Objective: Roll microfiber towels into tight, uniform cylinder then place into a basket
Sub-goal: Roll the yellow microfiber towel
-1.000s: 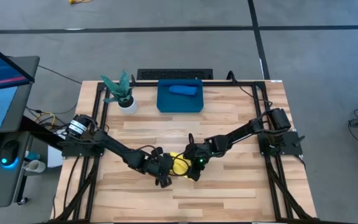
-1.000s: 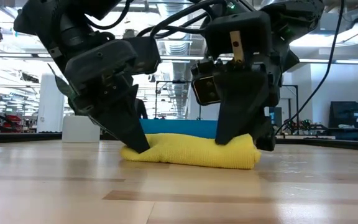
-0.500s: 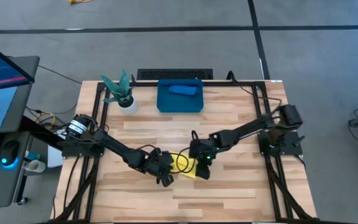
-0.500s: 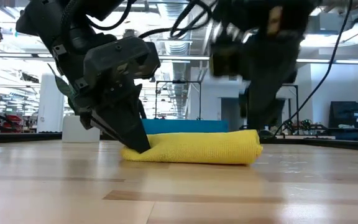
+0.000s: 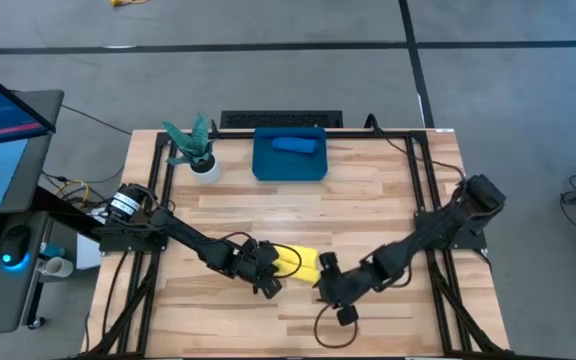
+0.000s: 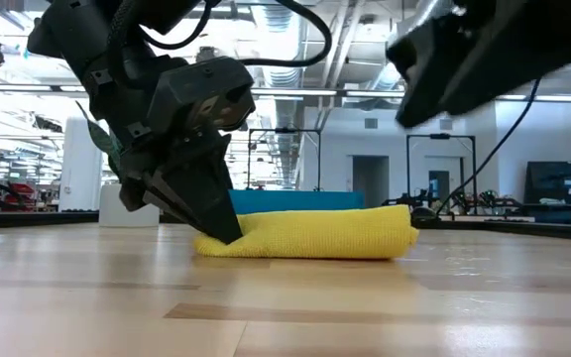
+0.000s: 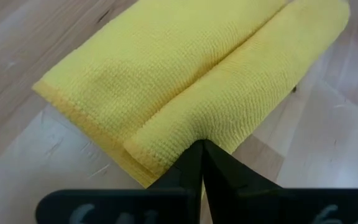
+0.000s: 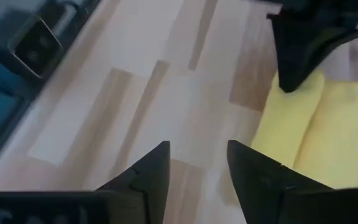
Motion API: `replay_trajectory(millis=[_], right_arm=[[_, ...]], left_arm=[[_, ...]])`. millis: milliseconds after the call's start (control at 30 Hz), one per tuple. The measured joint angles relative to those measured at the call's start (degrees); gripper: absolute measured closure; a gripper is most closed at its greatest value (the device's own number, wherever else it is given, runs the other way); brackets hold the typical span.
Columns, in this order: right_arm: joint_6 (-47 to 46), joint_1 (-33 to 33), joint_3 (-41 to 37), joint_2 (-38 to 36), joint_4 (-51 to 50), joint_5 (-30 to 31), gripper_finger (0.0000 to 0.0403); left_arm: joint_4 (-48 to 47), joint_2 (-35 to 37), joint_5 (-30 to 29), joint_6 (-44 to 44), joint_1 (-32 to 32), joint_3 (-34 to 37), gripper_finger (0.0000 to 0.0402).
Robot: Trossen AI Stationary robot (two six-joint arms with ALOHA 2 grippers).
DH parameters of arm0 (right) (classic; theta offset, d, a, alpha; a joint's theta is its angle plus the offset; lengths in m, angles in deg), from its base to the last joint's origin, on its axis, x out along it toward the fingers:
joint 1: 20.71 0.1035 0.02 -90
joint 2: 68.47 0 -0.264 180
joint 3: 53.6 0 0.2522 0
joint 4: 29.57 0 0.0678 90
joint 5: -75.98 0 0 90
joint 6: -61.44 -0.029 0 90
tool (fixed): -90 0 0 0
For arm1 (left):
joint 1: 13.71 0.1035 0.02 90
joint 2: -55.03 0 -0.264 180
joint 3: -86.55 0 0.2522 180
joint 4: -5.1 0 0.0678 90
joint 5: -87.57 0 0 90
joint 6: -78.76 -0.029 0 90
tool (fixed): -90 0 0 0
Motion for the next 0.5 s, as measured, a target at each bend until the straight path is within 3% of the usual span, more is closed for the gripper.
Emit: replay_trajectory(millis=[500], right_arm=[[-1.50,-3.88,0.00,9.18,1.27,2.16,0.0268]], left_arm=[[-0.01,0.00,0.19,1.31,0.02,0.00,0.0398]])
